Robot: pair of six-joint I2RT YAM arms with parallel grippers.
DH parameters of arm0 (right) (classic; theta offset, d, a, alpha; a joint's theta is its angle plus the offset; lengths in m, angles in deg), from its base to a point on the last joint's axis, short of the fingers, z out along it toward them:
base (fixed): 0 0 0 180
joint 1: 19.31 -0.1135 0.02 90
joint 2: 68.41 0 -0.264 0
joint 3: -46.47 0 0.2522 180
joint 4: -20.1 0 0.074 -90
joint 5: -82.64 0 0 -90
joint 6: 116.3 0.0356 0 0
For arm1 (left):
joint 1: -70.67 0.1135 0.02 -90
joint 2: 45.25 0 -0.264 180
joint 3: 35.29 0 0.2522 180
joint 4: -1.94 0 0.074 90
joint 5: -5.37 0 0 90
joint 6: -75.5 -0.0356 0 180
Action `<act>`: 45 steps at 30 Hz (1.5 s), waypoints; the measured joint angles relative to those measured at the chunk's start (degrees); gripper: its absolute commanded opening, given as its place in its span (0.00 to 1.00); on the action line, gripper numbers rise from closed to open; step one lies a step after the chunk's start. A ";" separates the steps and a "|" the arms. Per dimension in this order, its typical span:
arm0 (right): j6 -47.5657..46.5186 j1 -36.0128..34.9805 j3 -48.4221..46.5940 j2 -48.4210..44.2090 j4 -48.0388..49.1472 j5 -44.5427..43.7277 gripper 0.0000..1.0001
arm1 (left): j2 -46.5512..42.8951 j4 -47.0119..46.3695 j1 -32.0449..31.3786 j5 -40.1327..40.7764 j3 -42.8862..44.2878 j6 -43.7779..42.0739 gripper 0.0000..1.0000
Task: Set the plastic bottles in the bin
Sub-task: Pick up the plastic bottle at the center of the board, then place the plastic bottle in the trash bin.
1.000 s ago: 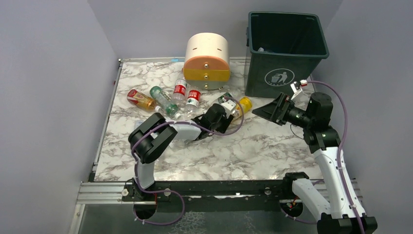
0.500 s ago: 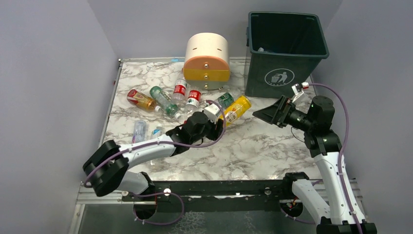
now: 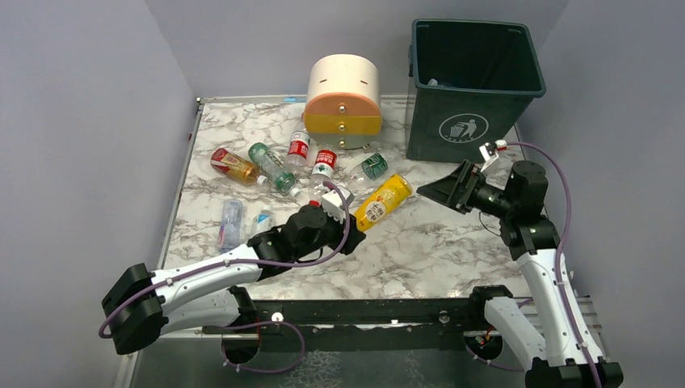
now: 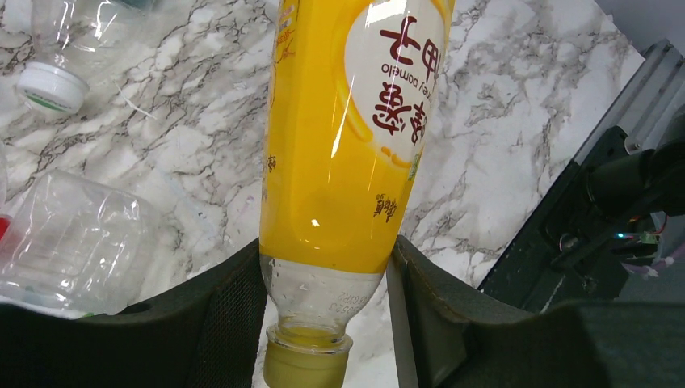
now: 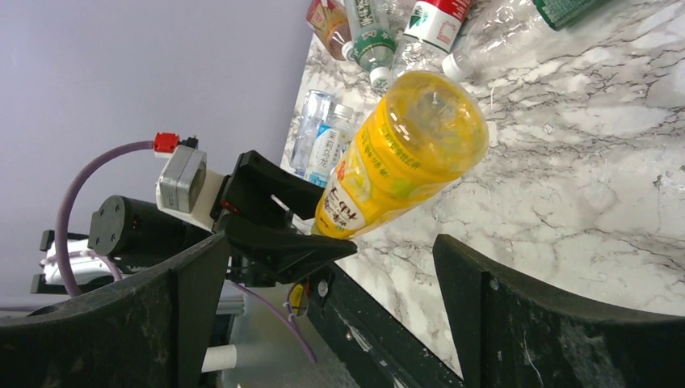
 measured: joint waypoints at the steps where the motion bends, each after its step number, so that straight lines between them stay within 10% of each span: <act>1: 0.24 0.00 0.46 0.28 0.76 0.15 1.00 | -0.90 0.66 -0.26 0.02 -0.31 0.42 0.50; 45: 4.39 -9.51 8.22 18.58 19.85 -2.51 1.00 | -5.20 6.91 -4.63 1.42 -1.95 4.63 0.49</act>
